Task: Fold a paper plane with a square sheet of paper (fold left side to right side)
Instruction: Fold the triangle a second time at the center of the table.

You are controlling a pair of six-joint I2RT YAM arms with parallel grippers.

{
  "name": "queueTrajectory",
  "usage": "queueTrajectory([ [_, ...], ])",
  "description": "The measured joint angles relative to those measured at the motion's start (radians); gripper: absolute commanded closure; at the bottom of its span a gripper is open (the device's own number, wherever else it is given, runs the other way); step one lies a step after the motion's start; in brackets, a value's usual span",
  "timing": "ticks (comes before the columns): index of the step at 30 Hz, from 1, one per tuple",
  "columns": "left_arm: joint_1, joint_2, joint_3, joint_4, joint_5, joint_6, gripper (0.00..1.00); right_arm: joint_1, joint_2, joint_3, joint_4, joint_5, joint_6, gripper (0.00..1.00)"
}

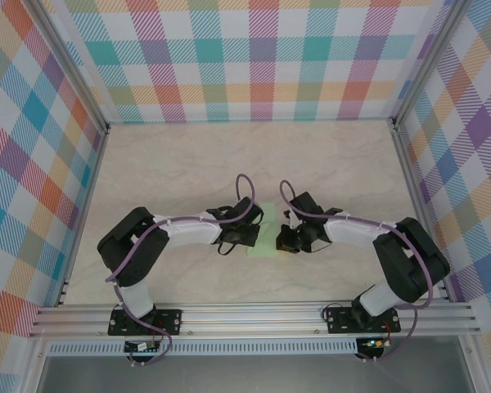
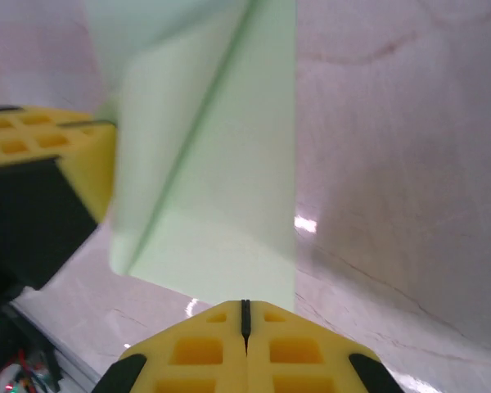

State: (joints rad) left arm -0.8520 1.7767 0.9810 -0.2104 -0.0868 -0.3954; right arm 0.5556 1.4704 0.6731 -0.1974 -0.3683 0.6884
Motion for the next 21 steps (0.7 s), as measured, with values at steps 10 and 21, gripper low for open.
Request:
queueTrajectory([
  [10, 0.0, 0.002, 0.003, -0.001, 0.0, 0.0, 1.0, -0.016, 0.064, 0.016, 0.199, -0.071, 0.09, 1.0],
  [21, 0.0, 0.014, 0.019, -0.008, 0.0, 0.008, 1.0, 0.017, 0.21, 0.122, 0.249, -0.086, 0.106, 1.0],
])
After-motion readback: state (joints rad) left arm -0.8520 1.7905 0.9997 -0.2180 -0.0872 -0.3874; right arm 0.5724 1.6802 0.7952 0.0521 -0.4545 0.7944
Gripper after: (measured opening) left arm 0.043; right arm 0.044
